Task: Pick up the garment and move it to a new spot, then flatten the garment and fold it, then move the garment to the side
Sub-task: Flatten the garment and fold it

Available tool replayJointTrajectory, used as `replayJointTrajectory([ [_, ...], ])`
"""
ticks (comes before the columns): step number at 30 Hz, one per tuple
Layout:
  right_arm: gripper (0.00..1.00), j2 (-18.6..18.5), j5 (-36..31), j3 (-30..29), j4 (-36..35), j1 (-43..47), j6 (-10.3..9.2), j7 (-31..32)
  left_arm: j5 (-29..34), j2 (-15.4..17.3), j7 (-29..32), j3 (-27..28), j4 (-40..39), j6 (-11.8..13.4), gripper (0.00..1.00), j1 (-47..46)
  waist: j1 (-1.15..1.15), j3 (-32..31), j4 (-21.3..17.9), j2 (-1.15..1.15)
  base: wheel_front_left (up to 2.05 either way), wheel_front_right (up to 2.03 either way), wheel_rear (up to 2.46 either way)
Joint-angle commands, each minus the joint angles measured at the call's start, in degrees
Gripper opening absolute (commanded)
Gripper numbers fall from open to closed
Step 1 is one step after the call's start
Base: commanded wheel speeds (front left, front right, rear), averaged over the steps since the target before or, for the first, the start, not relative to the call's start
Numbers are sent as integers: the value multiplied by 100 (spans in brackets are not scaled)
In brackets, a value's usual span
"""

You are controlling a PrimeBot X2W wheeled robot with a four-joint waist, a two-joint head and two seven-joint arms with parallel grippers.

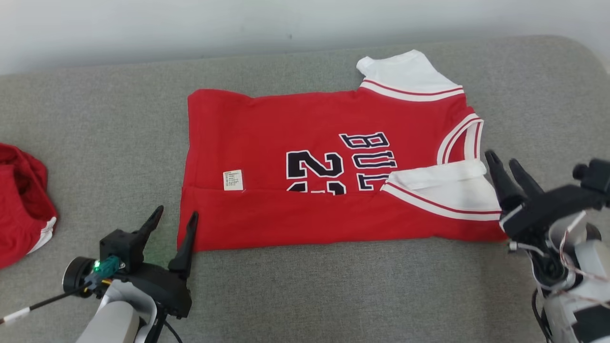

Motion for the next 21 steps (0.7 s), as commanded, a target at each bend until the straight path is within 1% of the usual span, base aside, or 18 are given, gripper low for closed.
replayJointTrajectory([
  [1,100,-56,52,73,-48,163,14,-97,46,-31,-48,35,7,29,100,133,-1,-68,-19,-1,0,0,0],
  [5,100,-316,223,303,-247,619,14,-446,66,-91,-60,224,-187,99,100,414,-1,-189,-36,-1,0,0,0],
  [7,100,-485,149,454,-364,886,14,-583,102,-116,-55,314,-343,126,100,619,-1,-224,-42,-1,0,0,0],
  [12,100,-738,-7,811,-467,1373,14,-783,176,-201,-57,504,-614,195,100,1009,-1,-237,-75,-1,0,0,0],
  [15,100,-764,-74,914,-380,1453,14,-928,210,-246,-58,571,-619,185,100,1122,-1,-196,-94,-1,0,0,0],
  [21,100,-776,-248,1104,-177,1240,14,-1073,279,-293,-58,618,-496,151,100,1010,-1,-111,-117,-1,0,0,0],
])
